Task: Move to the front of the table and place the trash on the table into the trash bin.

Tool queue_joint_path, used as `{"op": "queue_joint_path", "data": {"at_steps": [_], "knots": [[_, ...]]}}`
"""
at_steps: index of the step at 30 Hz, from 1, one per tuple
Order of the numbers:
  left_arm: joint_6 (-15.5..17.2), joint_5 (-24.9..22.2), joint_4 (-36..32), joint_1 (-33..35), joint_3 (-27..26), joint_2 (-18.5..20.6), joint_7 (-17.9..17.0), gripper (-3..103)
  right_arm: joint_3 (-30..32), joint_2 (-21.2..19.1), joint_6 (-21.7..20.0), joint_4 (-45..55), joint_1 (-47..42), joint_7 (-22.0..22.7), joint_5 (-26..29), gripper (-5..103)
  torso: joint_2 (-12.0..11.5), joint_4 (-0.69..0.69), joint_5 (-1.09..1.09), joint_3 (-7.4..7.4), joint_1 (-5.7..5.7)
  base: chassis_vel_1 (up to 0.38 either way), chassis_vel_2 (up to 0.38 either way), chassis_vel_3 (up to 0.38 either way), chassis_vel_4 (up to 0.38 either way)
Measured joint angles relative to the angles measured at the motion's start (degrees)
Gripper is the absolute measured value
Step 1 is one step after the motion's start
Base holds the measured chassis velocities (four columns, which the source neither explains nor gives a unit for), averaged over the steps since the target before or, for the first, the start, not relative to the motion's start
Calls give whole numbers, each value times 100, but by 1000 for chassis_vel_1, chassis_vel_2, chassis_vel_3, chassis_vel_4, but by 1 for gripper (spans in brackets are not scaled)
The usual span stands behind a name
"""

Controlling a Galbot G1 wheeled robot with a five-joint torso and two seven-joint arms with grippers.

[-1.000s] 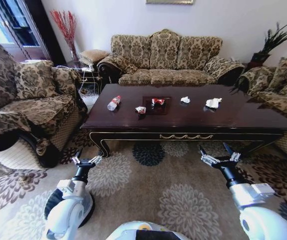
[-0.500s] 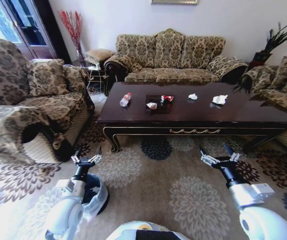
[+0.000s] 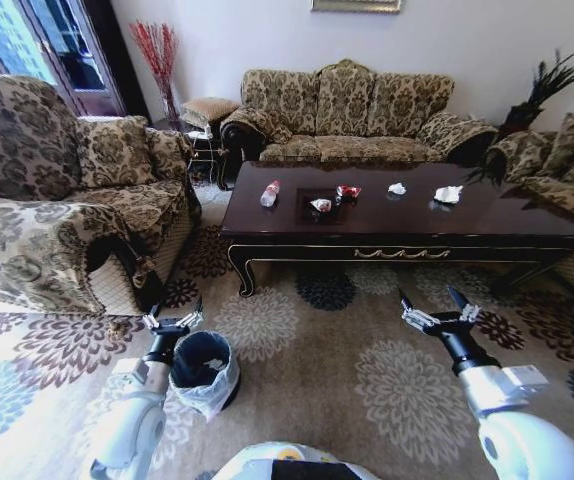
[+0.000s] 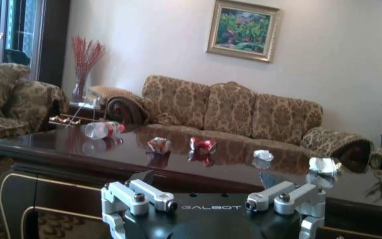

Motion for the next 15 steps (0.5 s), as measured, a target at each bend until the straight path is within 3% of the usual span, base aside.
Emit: {"op": "queue_joint_path", "data": {"at_steps": [5,15], "knots": [[65,-71,352,-10,-70,149,80,100,1,3,18,-54,0,0,-1,100,0,0,-1,0,0,0,0,0,0],[79,-725,1472,-257,-444,758,805,100,54,7,136,-190,-45,0,6,100,0,-1,-1,0,0,0,0,0,0]]}}
